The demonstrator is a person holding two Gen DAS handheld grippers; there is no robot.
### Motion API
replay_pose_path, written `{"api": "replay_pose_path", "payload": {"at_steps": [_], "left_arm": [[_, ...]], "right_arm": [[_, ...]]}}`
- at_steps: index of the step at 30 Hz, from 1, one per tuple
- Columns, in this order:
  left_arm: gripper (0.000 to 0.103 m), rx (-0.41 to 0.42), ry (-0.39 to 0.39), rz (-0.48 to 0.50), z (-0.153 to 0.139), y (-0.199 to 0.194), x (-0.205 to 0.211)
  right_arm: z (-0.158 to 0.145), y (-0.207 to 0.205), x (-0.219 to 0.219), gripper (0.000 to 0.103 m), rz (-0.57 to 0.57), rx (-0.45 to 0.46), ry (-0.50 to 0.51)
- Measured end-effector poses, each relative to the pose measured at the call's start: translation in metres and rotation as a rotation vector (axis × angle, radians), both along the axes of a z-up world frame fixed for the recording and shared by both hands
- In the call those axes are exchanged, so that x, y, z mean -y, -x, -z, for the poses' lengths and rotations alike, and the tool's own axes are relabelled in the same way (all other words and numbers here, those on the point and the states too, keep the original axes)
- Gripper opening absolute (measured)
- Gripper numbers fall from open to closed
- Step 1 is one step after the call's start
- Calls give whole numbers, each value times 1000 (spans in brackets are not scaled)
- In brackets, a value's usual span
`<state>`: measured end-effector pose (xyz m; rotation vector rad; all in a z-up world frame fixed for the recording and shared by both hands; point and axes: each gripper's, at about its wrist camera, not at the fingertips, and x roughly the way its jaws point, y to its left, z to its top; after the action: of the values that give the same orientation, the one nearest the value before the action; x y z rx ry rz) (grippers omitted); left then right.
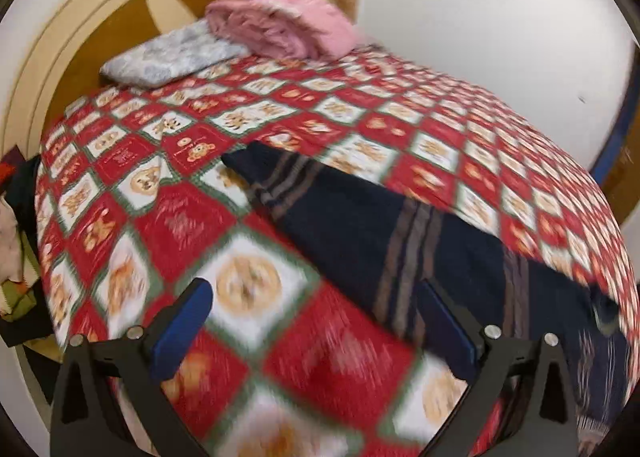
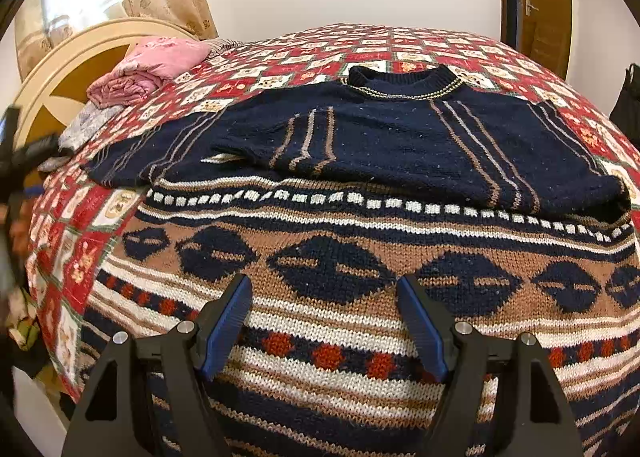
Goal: Fold small clothes
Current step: 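Grasp the other sleeve end with the left gripper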
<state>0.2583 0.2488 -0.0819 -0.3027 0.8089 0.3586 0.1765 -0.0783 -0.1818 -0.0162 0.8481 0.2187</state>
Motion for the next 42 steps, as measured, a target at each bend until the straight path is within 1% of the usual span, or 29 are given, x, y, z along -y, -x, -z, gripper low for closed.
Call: {"api": "replay_pose_path", "payload": {"at_steps": [1,2,3,4,6,10,13,14,15,16,17,18,19,20,22,25,28,30,32,34,37,38,39,42], "left_arm": [[97,-25,14,-14,5,-16,-8],[88,-47,40,-15,10,-30,-15],[76,-65,71,-16,16,-43,-22],[71,-80,106,-29,23,-54,-30],[71,-93,162,-76,36,-70,-43],[70,-113,189,-123,53,-88,-53],[69,-116,147,-115,55,-96,-51],[68,-116,145,-113,55,-97,-51],[62,-111,145,-117,56,-97,-53],[47,-101,140,-122,56,-96,-54],[36,-93,131,-128,56,-96,-55],[16,-81,133,-122,57,-96,-58],[12,-64,155,-104,58,-95,-59],[11,-57,170,-91,58,-97,-61],[10,-58,167,-74,54,-94,-60],[10,-42,184,-76,46,-91,-59],[10,13,179,-59,24,-83,-51],[10,49,141,-15,5,-79,-37],[10,90,108,37,-15,-74,-18],[10,130,104,90,-33,-69,3],[10,182,88,189,-57,-59,43],[10,209,74,245,-68,-53,68],[10,224,61,281,-74,-48,84],[10,269,12,440,-89,-28,154]], "right_arm": [[1,1,-2,80,-9,5,12],[2,2,-5,80,-18,11,29],[3,3,-8,81,-28,19,54],[5,5,-10,82,-35,26,72],[6,7,-11,84,-48,39,85],[6,6,-9,85,-51,38,70],[7,5,-10,87,-52,35,67],[7,5,-10,88,-51,35,67],[7,5,-11,88,-49,35,67],[8,5,-11,90,-48,35,67],[8,5,-12,90,-48,36,66],[8,5,-12,90,-48,36,65],[8,5,-13,90,-47,38,65],[8,5,-13,90,-47,38,65],[8,5,-12,90,-47,34,59],[4,3,-9,90,-40,15,33],[-3,5,4,90,-5,0,-55],[-6,7,13,90,28,-13,-89],[-8,10,23,90,60,-19,-117],[-11,13,30,90,90,-17,-129],[-19,22,42,90,127,11,-154],[-22,24,45,90,134,20,-156],[-26,27,47,90,140,32,-158],[-33,33,55,90,157,55,-165]]}}
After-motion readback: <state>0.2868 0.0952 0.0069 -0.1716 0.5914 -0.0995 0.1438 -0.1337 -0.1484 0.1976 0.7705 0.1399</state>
